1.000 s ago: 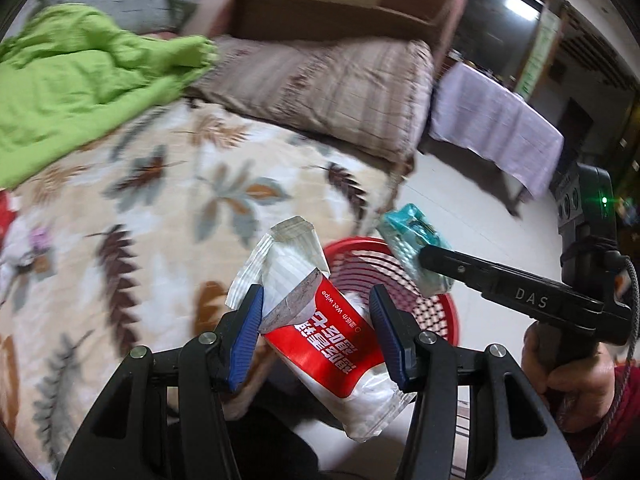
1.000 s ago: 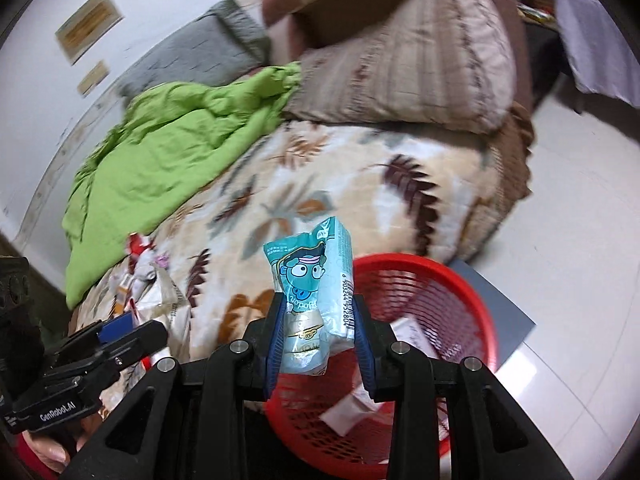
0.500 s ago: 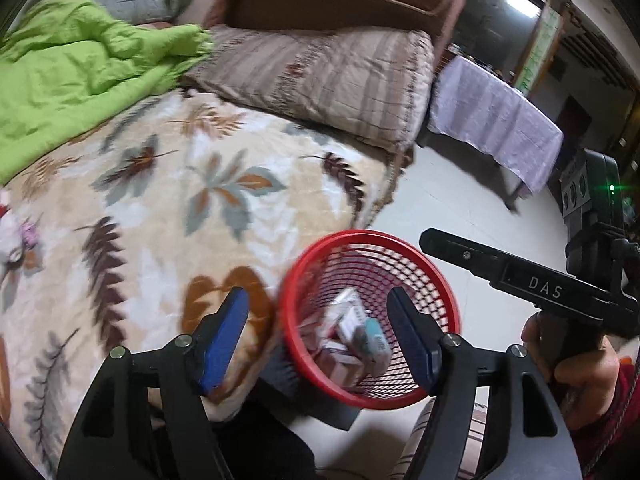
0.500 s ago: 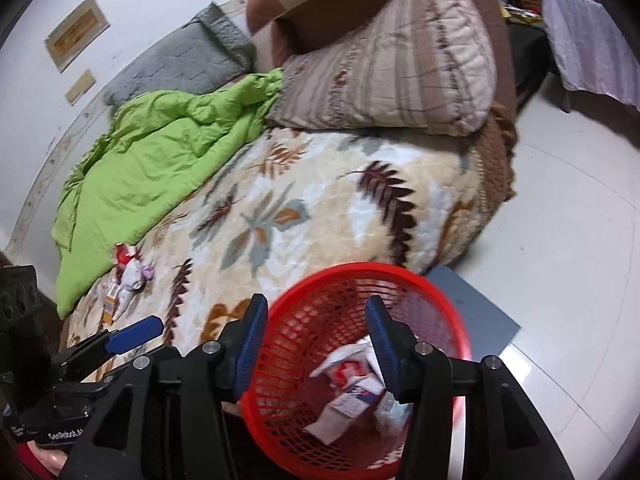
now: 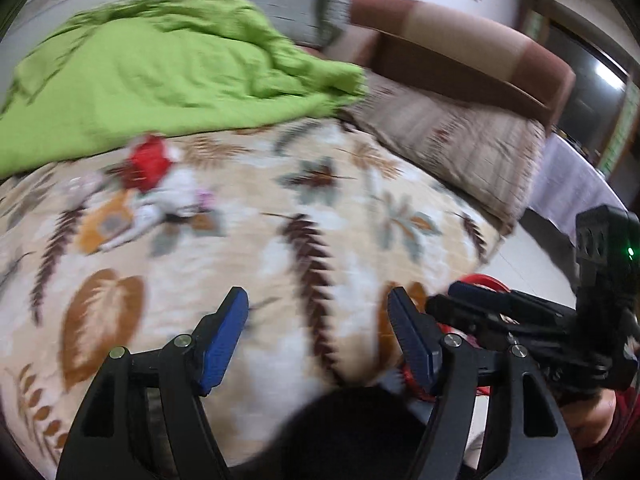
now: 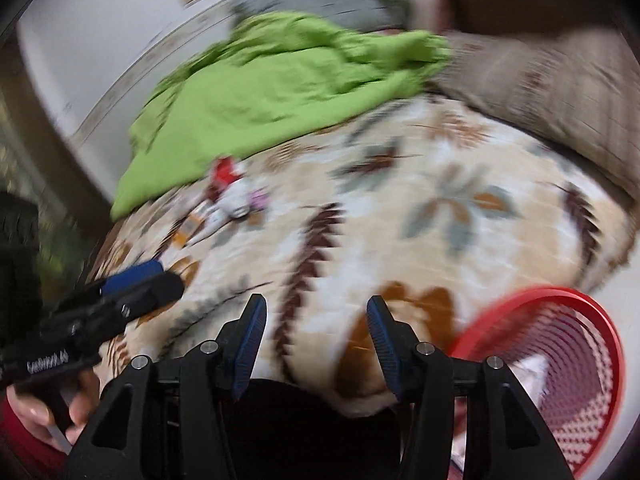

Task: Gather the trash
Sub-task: 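Return to the bed and grasp the white sock with the right tool, then grasp the white bottle with the left tool while the right tool holds the sock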

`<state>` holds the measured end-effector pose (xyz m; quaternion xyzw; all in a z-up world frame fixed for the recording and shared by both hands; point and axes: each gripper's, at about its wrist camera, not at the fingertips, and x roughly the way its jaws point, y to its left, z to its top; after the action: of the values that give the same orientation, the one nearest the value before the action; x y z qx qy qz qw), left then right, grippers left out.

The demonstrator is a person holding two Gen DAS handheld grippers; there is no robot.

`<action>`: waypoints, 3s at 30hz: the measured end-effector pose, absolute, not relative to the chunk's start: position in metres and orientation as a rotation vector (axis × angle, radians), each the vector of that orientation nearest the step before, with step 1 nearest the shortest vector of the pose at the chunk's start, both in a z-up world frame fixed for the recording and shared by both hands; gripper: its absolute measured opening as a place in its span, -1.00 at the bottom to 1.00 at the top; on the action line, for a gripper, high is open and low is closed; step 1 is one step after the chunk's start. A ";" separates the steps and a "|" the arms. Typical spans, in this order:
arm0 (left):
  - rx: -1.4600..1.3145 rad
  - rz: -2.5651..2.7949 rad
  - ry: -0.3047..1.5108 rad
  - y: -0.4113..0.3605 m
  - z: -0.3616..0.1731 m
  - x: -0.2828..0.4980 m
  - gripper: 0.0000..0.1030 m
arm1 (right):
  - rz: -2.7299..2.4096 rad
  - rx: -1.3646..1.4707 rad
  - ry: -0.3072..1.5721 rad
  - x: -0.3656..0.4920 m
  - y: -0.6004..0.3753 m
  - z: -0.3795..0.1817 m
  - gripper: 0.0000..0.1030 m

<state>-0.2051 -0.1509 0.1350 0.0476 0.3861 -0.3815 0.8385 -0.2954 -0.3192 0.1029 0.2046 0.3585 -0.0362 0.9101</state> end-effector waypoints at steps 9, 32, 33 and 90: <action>-0.080 -0.555 0.855 -0.052 0.127 -0.117 0.38 | 0.091 0.311 0.784 -0.222 -0.272 0.105 0.11; -0.315 -0.356 1.030 -0.007 0.065 -0.004 0.38 | 0.180 0.339 0.953 0.051 -0.279 0.040 0.11; -0.319 -0.359 1.031 -0.006 0.063 -0.002 0.38 | 0.195 0.345 0.961 0.054 -0.278 0.037 0.11; -0.225 -0.285 1.089 -0.030 0.039 -0.014 0.16 | 0.380 0.528 0.832 -0.149 -0.255 0.070 -0.64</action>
<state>-0.0137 -0.0300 0.0389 -0.1065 0.5152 -0.1350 0.8396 -0.1491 -0.2549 0.0702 0.2518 0.3971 0.1811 0.8638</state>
